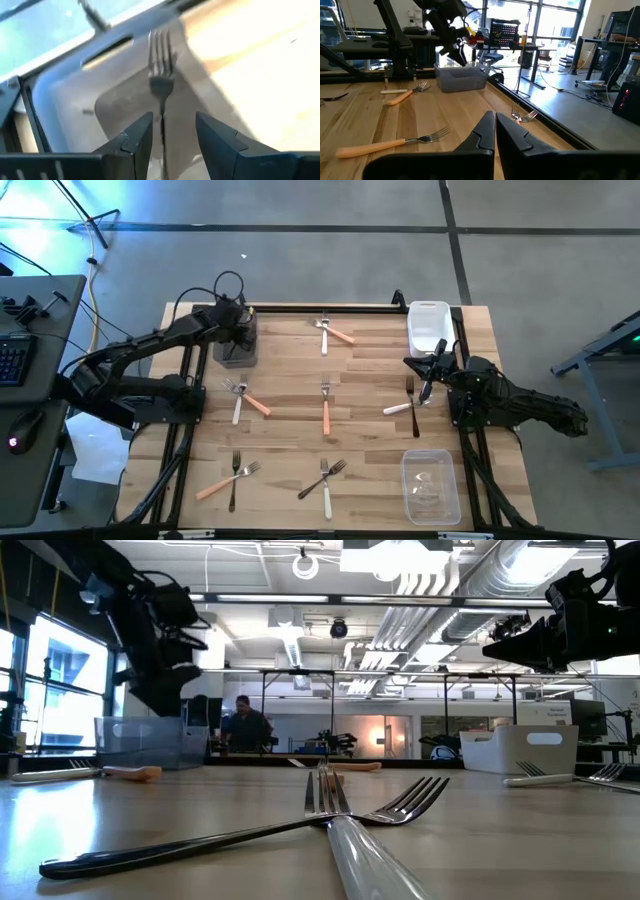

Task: Sort silverware by color (type)
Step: Put the top left black fork into the black bin

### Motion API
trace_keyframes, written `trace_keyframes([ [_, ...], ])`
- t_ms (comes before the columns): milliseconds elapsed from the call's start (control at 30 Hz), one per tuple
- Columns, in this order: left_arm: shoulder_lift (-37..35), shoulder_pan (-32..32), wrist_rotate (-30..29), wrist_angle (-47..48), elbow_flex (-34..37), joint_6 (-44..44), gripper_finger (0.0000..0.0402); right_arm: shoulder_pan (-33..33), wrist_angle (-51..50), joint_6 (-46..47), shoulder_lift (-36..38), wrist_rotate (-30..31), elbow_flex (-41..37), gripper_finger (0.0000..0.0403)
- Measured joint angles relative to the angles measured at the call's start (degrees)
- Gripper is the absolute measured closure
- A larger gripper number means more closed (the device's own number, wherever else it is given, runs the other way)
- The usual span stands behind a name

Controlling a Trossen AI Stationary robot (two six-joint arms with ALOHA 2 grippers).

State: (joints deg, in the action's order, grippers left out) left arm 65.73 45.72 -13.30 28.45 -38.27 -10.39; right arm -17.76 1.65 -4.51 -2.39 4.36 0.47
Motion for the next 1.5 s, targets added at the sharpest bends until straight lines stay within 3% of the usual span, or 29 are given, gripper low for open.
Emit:
trace_keyframes([
  [233,1.3,-0.4,0.1,2.3,0.0,-0.2,0.0333,0.0,0.0,0.0,0.0,0.0,0.0,0.0403],
  [400,4.1,-0.1,0.2,-2.6,2.8,1.1,0.0395,0.0,0.0,0.0,0.0,0.0,0.0,0.0403],
  [933,12.6,2.3,2.1,-8.7,3.5,1.7,0.0401,0.0,0.0,0.0,0.0,0.0,0.0,0.0403],
  [1300,5.7,2.4,-2.1,-5.0,2.2,3.0,0.0401,0.0,0.0,0.0,0.0,0.0,0.0,0.0403],
  [1500,6.6,3.8,-3.3,-3.6,3.1,2.8,0.0401,0.0,0.0,0.0,0.0,0.0,0.0,0.0403],
])
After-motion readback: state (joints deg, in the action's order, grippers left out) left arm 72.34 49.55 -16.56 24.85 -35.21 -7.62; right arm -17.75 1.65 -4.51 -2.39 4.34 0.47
